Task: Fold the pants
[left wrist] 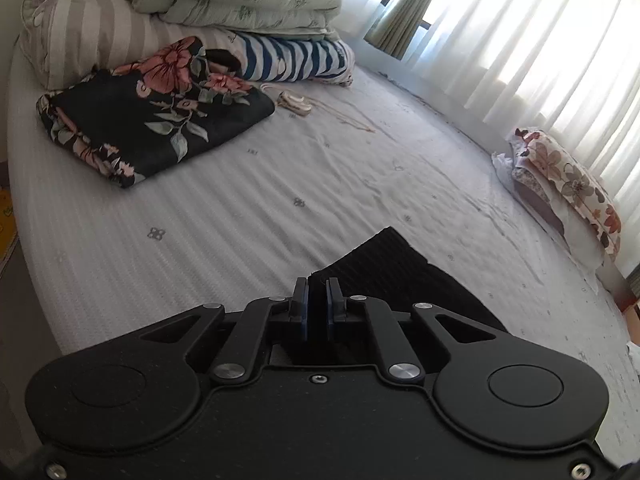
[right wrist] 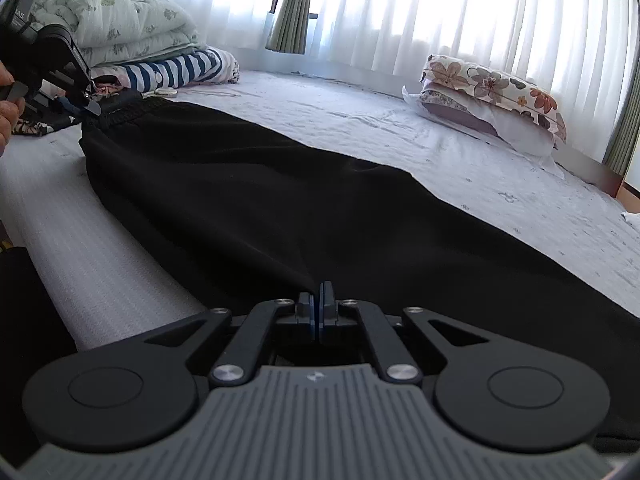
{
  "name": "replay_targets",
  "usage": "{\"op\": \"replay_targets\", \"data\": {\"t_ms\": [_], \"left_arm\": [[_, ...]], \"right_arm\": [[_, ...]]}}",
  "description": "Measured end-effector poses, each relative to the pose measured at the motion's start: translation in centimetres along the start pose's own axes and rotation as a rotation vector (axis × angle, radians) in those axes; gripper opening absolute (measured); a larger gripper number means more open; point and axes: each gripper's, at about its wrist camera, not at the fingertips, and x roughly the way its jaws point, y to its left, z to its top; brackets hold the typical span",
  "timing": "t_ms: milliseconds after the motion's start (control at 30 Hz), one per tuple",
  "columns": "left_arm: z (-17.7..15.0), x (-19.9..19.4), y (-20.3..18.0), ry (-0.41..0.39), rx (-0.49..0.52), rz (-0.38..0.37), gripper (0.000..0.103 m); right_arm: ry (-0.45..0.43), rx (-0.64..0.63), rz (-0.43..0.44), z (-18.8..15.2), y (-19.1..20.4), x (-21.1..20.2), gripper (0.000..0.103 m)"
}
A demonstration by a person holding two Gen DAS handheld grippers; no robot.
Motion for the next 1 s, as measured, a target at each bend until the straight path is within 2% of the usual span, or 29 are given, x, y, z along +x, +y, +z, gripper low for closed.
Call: {"op": "replay_targets", "data": {"t_ms": [133,233,333,500,567,667,800,900,1000], "left_arm": [[-0.6,1.1,0.0,-0.002,0.021,0.036,0.010],[-0.8,1.6,-0.3,-0.011,0.039,0.058,0.010],[-0.7,2.0,-0.2,-0.004,0.034,0.065,0.011],[-0.6,2.8,0.3,0.010,0.016,0.089,0.012],[-0.7,3.0,0.2,0.000,0.031,0.127,0.010],[-0.5,3.4,0.7,-0.006,0.037,0.230,0.007],[-0.6,3.1,1.1,-0.014,0.029,0.231,0.006],[-0.8,2.0,-0.5,-0.051,0.064,0.228,0.006],[-1.4,0.5,-3.4,-0.099,0.111,0.190,0.006]], "right_arm": [[-0.004,0.000,-0.007,-0.3,0.1,0.1,0.005],[-0.022,-0.039,-0.069,-0.8,0.5,0.0,0.010],[-0.030,-0.074,-0.164,-1.8,-0.3,-0.2,0.016],[-0.001,-0.042,-0.339,-3.7,-4.2,-0.9,0.018],[0.015,-0.022,-0.418,-4.6,-6.2,-1.4,0.019],[0.055,0.024,-0.545,-5.8,-9.2,-2.2,0.020],[0.101,0.120,-0.664,-7.3,-12.8,-3.9,0.022],[0.100,0.122,-0.672,-8.1,-13.2,-4.9,0.022],[0.099,0.069,-0.688,-8.5,-12.4,-5.1,0.023]]}}
